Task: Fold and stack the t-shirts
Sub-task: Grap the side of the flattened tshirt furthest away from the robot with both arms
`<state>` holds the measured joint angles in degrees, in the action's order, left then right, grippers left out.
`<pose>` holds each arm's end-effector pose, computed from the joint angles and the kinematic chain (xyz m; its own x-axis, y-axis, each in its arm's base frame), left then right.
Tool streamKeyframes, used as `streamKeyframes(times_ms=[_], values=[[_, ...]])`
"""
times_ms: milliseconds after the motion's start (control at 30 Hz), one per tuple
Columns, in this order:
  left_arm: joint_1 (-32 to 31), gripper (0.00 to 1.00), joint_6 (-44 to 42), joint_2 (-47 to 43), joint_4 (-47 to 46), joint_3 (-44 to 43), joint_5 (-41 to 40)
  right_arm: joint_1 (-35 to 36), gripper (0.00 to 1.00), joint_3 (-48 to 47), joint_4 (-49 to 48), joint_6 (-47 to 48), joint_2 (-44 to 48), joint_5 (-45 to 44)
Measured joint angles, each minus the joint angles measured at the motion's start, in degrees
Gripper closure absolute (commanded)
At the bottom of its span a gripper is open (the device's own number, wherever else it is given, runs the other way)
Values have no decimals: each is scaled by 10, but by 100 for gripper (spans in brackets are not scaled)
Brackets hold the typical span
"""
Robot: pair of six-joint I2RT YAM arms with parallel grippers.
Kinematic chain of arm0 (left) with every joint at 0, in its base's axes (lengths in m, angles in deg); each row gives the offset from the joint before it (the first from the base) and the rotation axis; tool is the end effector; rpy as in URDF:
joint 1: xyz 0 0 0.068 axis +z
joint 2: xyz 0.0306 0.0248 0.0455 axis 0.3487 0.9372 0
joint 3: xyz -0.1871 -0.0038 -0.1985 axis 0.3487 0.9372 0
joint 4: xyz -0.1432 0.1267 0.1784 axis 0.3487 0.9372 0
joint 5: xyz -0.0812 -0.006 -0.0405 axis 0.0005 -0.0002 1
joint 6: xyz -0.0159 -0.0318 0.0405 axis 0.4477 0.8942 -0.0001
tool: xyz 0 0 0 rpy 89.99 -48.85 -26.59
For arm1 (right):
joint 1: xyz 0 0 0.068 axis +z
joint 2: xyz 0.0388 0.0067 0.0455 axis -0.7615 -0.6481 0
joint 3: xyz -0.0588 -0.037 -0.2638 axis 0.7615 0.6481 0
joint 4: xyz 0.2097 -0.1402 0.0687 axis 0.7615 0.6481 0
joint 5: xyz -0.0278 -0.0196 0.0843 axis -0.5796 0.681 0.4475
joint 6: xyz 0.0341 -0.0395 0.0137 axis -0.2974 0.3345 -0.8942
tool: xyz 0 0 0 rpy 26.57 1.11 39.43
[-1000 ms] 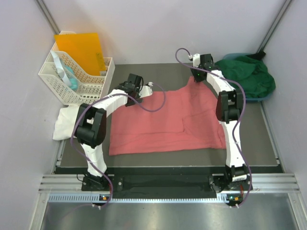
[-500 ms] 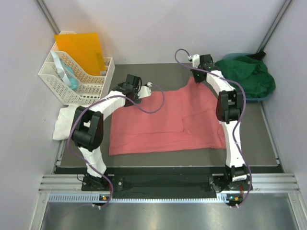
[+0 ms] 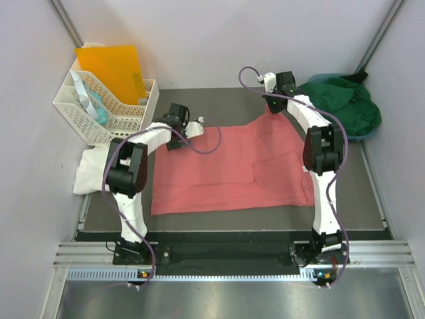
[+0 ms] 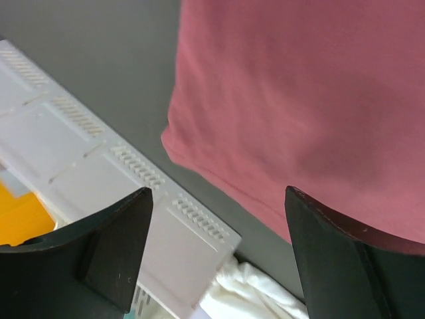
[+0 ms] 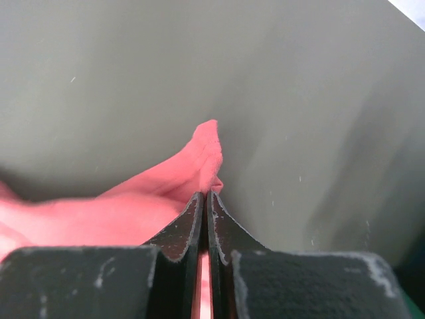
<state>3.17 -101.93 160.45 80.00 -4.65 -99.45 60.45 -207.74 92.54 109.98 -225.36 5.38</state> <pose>0.3985 -0.1136 0.1797 -0.2625 0.9617 -0.0792 0.7585 0.2564 0.5991 0.5314 0.1057 0.2041 -0.5728 -0.4784 -0.6656 -0.4995 0.8475 -0.1793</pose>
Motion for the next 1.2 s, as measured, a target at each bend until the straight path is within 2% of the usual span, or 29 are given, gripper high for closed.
streamKeyframes(times_ms=[200,367,500,767,1200], values=[[52,13,-10,101,91,-210,92,3,100,55,-2,17,47,-1],[84,15,-87,117,215,-346,177,4,100,92,-2,30,63,-3],[96,17,-161,142,319,-417,197,4,100,108,-1,36,70,-6],[108,16,-240,220,443,-431,214,7,100,121,0,45,97,-17],[116,15,-255,236,436,-449,218,17,100,137,-1,66,130,-31]])
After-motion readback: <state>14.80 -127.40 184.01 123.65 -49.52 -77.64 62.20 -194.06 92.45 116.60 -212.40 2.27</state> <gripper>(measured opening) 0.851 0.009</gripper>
